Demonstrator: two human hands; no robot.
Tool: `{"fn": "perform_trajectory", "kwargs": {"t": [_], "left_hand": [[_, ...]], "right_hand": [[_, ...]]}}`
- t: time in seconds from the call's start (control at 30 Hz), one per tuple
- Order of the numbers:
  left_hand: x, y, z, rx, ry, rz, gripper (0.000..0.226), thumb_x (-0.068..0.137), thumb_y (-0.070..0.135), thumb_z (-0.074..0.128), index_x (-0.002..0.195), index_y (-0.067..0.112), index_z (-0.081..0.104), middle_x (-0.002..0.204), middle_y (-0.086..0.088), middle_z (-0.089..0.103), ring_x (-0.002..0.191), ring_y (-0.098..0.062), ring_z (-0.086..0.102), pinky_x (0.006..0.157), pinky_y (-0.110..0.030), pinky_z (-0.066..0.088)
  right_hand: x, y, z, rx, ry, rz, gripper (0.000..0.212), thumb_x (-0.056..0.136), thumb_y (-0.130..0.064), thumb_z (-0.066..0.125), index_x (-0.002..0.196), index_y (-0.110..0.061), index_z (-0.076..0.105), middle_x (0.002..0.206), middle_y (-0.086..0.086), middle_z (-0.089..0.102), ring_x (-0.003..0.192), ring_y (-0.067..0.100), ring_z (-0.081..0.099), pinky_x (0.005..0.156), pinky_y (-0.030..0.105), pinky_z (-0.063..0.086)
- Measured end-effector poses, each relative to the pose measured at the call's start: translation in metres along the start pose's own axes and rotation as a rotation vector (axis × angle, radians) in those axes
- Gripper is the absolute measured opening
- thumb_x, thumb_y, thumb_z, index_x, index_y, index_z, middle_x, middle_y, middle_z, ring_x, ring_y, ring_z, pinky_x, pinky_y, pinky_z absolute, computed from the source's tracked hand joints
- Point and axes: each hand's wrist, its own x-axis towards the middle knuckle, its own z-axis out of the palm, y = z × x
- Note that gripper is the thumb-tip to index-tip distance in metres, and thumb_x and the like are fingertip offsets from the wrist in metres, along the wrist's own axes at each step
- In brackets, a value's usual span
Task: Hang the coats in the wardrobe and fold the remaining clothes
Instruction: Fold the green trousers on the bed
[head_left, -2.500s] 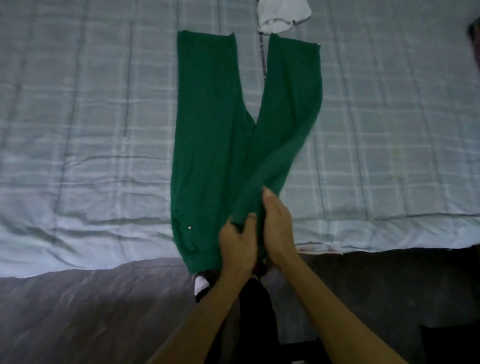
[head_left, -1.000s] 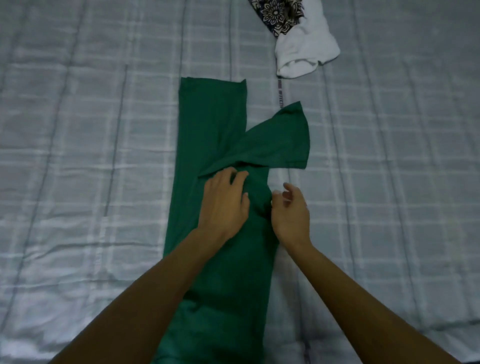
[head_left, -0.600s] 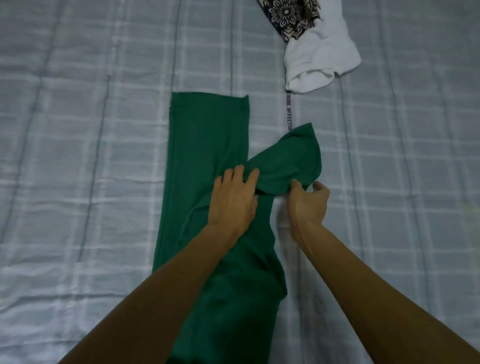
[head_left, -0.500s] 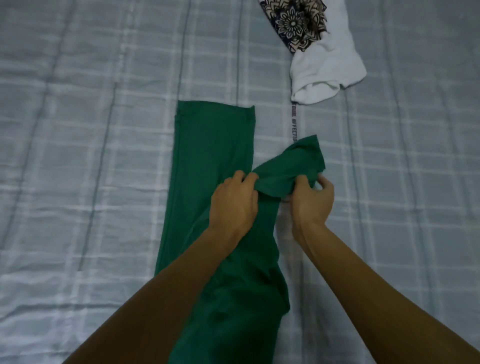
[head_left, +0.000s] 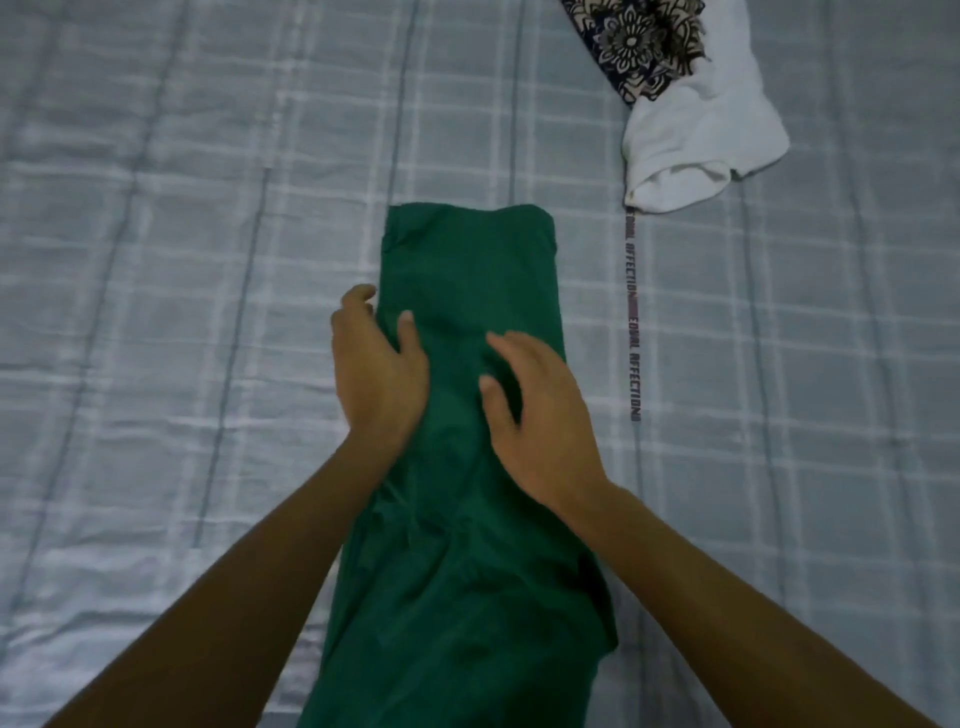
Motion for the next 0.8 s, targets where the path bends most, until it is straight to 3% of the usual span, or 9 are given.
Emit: {"fn": "perform_trajectory", "kwargs": {"t": [0.13,0.23,0.43,0.57,0.8], "left_hand": [[-0.03,-0.013,-0.005,0.269,-0.133,0.422,0.04,0.094,0.02,0.05,0.131,0.007,0.047,0.133,-0.017,0.046,0.12,-0.028,0.043,0.102,-0.04,0.033],[-0.064,-0.04,-0.019,0.398,-0.307,0.544,0.041,0.095,0.019,0.048,0.133,0.005,0.046,0.138,-0.02,0.044,0.127,-0.032,0.041,0.105,-0.046,0.033],[-0.145,-0.095,-0.066,0.604,-0.517,0.624,0.052,0.098,0.034,0.031,0.144,0.01,0.034,0.151,-0.021,0.027,0.141,-0.033,0.022,0.113,-0.05,0.021],[-0.199,-0.124,-0.102,0.618,-0.531,0.584,0.055,0.097,0.035,0.033,0.146,0.01,0.031,0.152,-0.022,0.024,0.141,-0.036,0.02,0.113,-0.052,0.019],[-0.315,-0.177,-0.186,0.584,-0.59,0.66,0.057,0.093,0.039,0.04,0.141,0.009,0.039,0.152,-0.023,0.021,0.142,-0.035,0.017,0.115,-0.05,0.014]], "right_hand": [[-0.049,0.014,0.015,-0.204,-0.061,-0.14,0.042,0.095,-0.032,0.047,0.132,-0.011,0.052,0.144,0.015,0.042,0.137,0.028,0.031,0.112,0.043,0.025],[-0.078,0.013,0.026,-0.291,-0.129,-0.086,0.047,0.097,-0.036,0.042,0.137,-0.012,0.046,0.15,0.015,0.034,0.141,0.028,0.024,0.114,0.046,0.021],[-0.137,-0.004,0.039,-0.402,-0.14,0.017,0.058,0.097,-0.037,0.039,0.148,-0.013,0.025,0.156,0.014,0.017,0.145,0.028,0.008,0.118,0.045,0.007],[-0.212,-0.025,0.053,-0.466,-0.186,-0.061,0.054,0.098,-0.035,0.039,0.145,-0.009,0.034,0.155,0.009,0.025,0.145,0.026,0.014,0.116,0.048,0.009],[-0.365,-0.07,0.072,-0.387,-0.188,0.06,0.05,0.097,-0.034,0.038,0.139,-0.009,0.044,0.149,0.012,0.037,0.141,0.03,0.025,0.115,0.048,0.016]]}}
